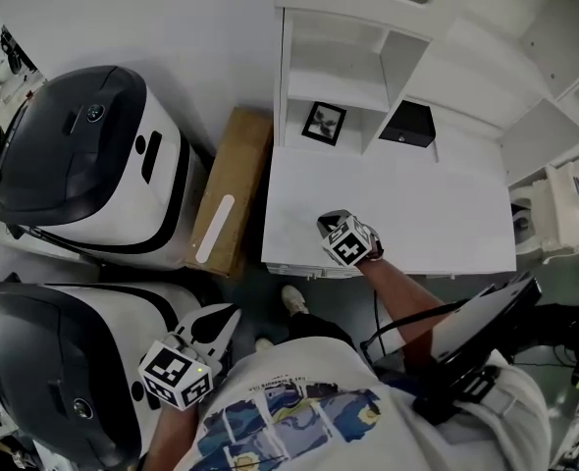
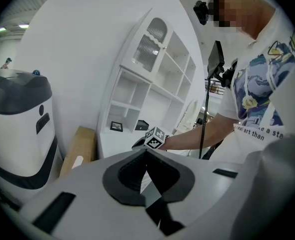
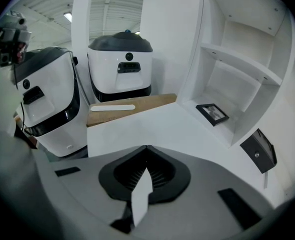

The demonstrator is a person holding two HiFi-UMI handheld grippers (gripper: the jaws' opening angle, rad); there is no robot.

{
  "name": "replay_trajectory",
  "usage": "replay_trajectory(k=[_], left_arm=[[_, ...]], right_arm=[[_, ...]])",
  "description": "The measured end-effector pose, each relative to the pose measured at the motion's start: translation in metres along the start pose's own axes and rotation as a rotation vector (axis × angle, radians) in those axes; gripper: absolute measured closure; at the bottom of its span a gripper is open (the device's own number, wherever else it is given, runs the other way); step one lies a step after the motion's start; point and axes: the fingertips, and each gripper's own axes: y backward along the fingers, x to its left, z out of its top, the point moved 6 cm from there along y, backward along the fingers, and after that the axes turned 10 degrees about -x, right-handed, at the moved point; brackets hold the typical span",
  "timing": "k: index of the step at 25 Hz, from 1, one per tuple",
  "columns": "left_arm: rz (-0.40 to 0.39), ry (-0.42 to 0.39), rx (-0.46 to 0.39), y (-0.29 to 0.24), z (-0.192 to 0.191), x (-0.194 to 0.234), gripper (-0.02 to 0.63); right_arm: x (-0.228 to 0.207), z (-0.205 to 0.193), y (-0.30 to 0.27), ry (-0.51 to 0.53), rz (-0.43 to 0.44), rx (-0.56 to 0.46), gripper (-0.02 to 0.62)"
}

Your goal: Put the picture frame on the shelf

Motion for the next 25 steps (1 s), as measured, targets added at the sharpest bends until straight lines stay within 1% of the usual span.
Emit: replay_trajectory(k=[11, 25], left_arm=[[-0.035, -0.014, 0.001, 0.036, -0.020, -0.022, 0.592], [-0.068, -0.023, -0.002, 0.076, -0.045, -0.042, 0.592]], right_arm=[[0.060, -0.015, 0.040, -0.040, -0.014, -0.019, 0.571], [0.132, -0.021, 0.079, -0.030, -0.013, -0.046, 0.571]])
